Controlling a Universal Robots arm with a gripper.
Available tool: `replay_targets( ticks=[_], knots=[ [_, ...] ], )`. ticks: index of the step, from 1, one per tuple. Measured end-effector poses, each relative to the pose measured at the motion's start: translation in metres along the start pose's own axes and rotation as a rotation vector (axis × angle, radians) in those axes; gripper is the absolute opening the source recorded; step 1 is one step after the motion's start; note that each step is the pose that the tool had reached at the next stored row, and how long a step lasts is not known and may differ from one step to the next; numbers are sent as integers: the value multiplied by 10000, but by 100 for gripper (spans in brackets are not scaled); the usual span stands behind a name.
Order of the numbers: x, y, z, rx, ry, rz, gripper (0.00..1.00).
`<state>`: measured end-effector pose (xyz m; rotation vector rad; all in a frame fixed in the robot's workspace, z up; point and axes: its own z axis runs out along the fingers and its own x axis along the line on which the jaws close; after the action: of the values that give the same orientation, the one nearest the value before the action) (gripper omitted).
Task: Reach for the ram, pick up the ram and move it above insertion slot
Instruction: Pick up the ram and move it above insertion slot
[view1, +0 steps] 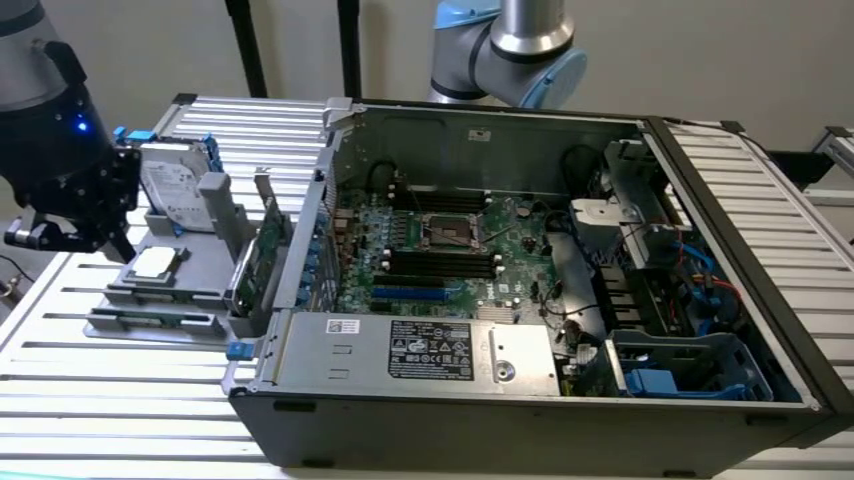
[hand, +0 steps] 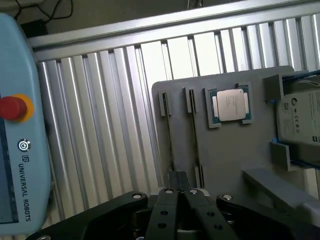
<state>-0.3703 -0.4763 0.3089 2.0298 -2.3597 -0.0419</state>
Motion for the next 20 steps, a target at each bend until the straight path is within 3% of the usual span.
replay_targets(
  ticks=[3, 7, 8, 9, 10, 12, 13, 20],
  knots=[
    [0, 1, 0, 2, 15, -418, 10],
    [0, 2, 0, 2, 17, -432, 11],
    [0, 1, 0, 2, 16, -432, 24],
    [0, 2, 1, 1, 18, -432, 24],
    [0, 2, 6, 3, 16, -432, 30],
    [1, 8, 31, 3, 16, -431, 30],
    [1, 11, 49, 2, 17, -432, 36],
    [4, 21, 177, 2, 17, -433, 36]
  ],
)
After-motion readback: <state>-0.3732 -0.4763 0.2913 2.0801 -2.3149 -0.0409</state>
